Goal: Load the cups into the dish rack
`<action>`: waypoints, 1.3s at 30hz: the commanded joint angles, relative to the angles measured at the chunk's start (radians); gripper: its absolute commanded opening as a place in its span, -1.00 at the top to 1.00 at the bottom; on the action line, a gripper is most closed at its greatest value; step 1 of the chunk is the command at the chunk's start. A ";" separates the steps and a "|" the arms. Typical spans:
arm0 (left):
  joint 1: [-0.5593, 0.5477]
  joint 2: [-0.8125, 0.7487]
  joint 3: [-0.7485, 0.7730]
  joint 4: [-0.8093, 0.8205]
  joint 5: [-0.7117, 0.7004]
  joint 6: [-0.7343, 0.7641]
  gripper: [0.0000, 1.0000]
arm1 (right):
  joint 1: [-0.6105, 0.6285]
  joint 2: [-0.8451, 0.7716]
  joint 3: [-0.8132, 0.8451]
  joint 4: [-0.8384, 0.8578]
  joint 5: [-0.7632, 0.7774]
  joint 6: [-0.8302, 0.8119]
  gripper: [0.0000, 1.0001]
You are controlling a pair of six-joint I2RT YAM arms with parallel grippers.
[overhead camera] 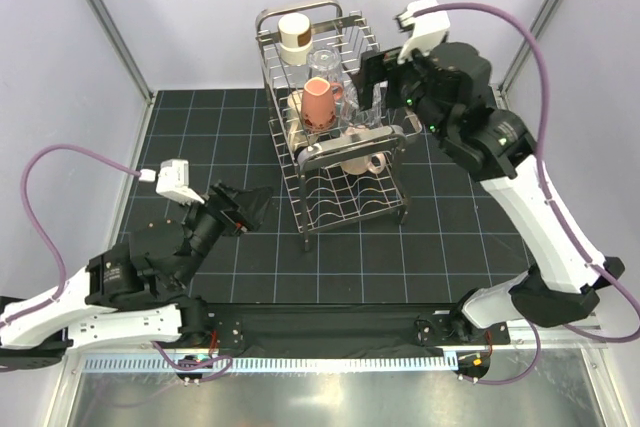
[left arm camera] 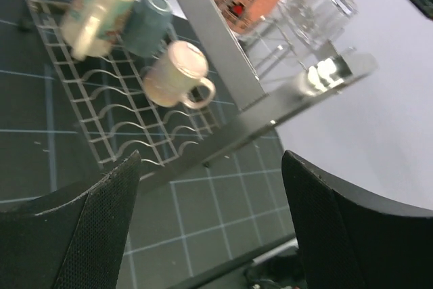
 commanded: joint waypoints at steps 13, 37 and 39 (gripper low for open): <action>0.455 0.179 0.159 -0.083 0.198 0.214 -0.82 | -0.508 -0.258 -0.312 0.052 -0.213 0.057 -0.99; 1.543 -0.051 -0.600 1.152 1.713 -0.503 -0.99 | -0.681 -1.189 -1.451 0.511 -0.554 0.295 -0.99; 1.498 -0.062 -0.602 1.147 1.734 -0.506 -1.00 | -0.683 -1.260 -1.497 0.479 -0.528 0.319 -1.00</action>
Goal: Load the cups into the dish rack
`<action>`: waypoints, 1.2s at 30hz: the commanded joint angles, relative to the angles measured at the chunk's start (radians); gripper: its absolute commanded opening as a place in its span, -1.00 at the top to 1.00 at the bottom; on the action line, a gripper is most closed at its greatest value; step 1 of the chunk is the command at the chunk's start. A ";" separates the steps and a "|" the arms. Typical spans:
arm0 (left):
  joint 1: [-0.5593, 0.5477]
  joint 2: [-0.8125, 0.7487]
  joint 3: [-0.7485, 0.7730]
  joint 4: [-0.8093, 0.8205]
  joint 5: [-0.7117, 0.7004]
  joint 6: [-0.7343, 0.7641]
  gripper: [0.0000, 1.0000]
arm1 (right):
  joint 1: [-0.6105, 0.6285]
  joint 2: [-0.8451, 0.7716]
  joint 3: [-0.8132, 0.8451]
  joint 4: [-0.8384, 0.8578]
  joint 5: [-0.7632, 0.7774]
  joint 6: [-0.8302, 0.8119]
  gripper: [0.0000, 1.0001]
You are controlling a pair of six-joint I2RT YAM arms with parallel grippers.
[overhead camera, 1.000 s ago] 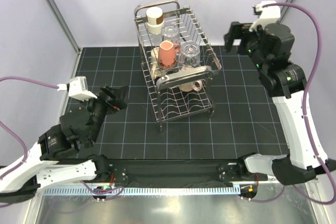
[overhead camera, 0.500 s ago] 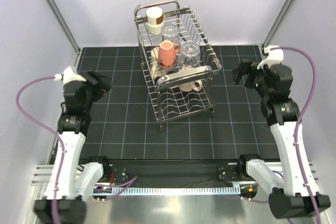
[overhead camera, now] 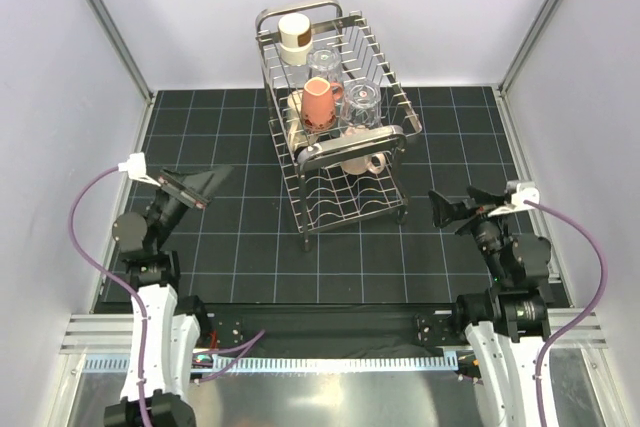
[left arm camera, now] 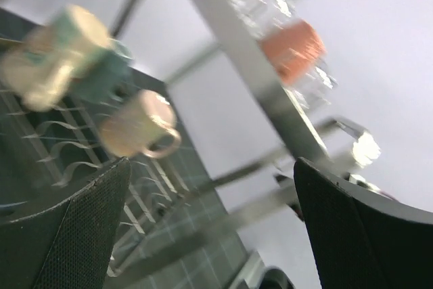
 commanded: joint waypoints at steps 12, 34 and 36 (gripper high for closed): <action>-0.196 -0.238 -0.285 0.451 0.100 -0.302 -0.99 | -0.001 -0.384 -0.232 -0.154 0.258 0.292 -0.99; -0.223 -0.423 -0.502 0.260 0.080 -0.195 -0.99 | -0.003 -0.379 -0.369 -0.243 0.331 0.473 -0.99; -0.223 -0.430 -0.502 0.186 0.061 -0.168 -0.99 | -0.003 -0.381 -0.369 -0.251 0.333 0.474 -0.99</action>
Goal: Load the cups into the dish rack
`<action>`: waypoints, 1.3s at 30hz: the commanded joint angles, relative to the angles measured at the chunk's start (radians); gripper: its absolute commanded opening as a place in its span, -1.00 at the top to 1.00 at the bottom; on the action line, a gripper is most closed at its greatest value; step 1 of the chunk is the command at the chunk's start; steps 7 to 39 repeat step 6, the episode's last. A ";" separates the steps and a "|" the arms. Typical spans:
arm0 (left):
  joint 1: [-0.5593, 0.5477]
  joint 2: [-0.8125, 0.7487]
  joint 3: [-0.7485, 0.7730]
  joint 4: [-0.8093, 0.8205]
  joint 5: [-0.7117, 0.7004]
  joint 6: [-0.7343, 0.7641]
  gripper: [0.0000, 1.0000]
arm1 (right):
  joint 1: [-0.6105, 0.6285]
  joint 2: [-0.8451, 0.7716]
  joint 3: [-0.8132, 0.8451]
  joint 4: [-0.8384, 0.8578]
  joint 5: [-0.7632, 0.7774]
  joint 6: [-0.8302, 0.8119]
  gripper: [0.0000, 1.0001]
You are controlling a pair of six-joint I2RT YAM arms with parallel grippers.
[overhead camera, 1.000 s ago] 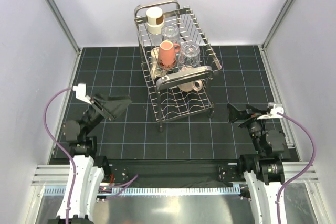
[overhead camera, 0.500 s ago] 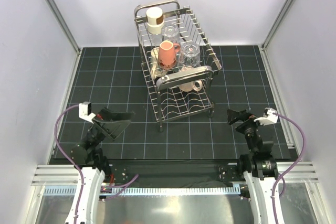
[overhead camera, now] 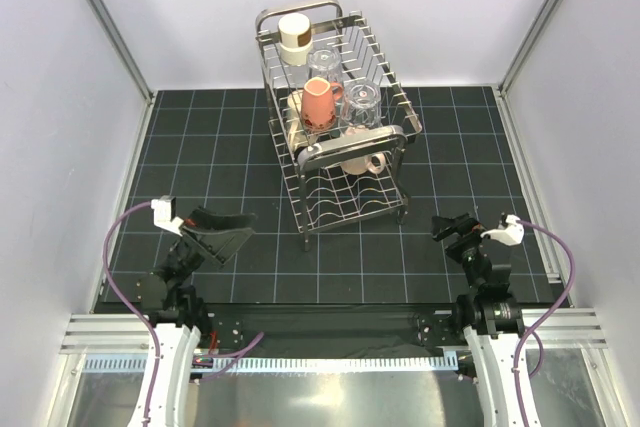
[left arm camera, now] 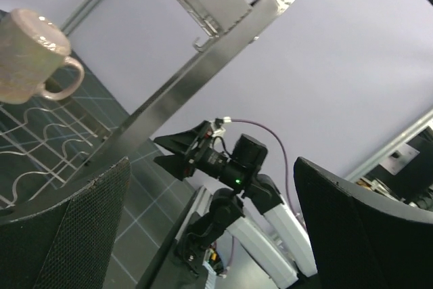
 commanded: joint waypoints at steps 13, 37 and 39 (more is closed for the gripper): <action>-0.002 -0.026 -0.141 -0.188 -0.027 0.133 -0.99 | -0.001 -0.166 -0.007 0.019 0.009 0.027 -0.99; -0.002 -0.026 -0.141 -0.188 -0.027 0.133 -0.99 | -0.001 -0.166 -0.007 0.019 0.009 0.027 -0.99; -0.002 -0.026 -0.141 -0.188 -0.027 0.133 -0.99 | -0.001 -0.166 -0.007 0.019 0.009 0.027 -0.99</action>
